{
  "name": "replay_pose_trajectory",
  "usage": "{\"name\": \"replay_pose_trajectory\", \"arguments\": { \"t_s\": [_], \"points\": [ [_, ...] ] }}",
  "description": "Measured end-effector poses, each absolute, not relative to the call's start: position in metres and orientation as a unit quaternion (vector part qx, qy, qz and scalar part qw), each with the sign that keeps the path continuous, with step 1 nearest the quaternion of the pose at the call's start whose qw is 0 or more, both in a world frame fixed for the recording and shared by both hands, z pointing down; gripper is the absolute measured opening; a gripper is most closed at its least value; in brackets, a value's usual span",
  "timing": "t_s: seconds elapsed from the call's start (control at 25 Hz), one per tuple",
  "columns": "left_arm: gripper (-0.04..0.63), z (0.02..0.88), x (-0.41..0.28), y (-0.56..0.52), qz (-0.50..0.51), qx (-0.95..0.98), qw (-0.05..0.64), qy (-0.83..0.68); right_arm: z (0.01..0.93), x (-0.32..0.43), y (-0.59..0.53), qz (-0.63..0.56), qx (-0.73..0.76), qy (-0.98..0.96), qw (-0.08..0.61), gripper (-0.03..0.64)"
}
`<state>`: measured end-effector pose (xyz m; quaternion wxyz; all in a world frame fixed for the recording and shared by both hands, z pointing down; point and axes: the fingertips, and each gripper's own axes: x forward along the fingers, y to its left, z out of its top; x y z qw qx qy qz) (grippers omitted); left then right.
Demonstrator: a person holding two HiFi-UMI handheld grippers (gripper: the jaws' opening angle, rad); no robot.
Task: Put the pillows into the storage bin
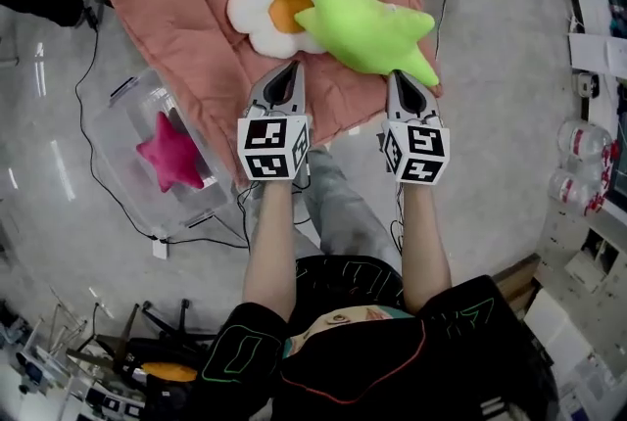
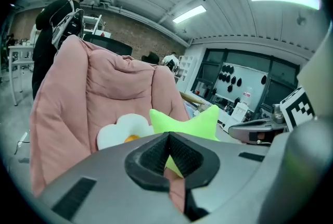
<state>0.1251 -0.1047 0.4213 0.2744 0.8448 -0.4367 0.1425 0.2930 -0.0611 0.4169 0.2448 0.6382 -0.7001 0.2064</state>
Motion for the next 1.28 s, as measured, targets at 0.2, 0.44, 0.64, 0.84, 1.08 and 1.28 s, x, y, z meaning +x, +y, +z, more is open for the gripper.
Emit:
{"name": "replay_pose_trajectory", "arguments": {
  "t_s": [0.2, 0.44, 0.64, 0.84, 1.08, 1.28],
  "points": [
    [-0.005, 0.431, 0.159, -0.136, 0.141, 0.849, 0.274, -0.43, 0.417, 0.33, -0.08, 0.212, 0.665, -0.679, 0.227, 0.015],
    [0.193, 0.452, 0.185, -0.173, 0.141, 0.842, 0.309, -0.419, 0.422, 0.352, -0.108, 0.24, 0.668, -0.679, 0.187, 0.194],
    [0.366, 0.475, 0.197, -0.205, 0.138, 0.827, 0.346, -0.422, 0.433, 0.357, -0.128, 0.257, 0.656, -0.692, 0.158, 0.319],
    [0.416, 0.494, 0.211, -0.238, 0.121, 0.817, 0.378, -0.418, 0.445, 0.366, -0.145, 0.272, 0.648, -0.695, 0.149, 0.33],
    [0.421, 0.528, 0.236, -0.253, 0.12, 0.813, 0.417, -0.387, 0.451, 0.366, -0.165, 0.267, 0.633, -0.715, 0.129, 0.328],
    [0.352, 0.525, 0.24, -0.247, 0.103, 0.812, 0.422, -0.389, 0.452, 0.36, -0.164, 0.279, 0.617, -0.725, 0.126, 0.255]
  ]
}}
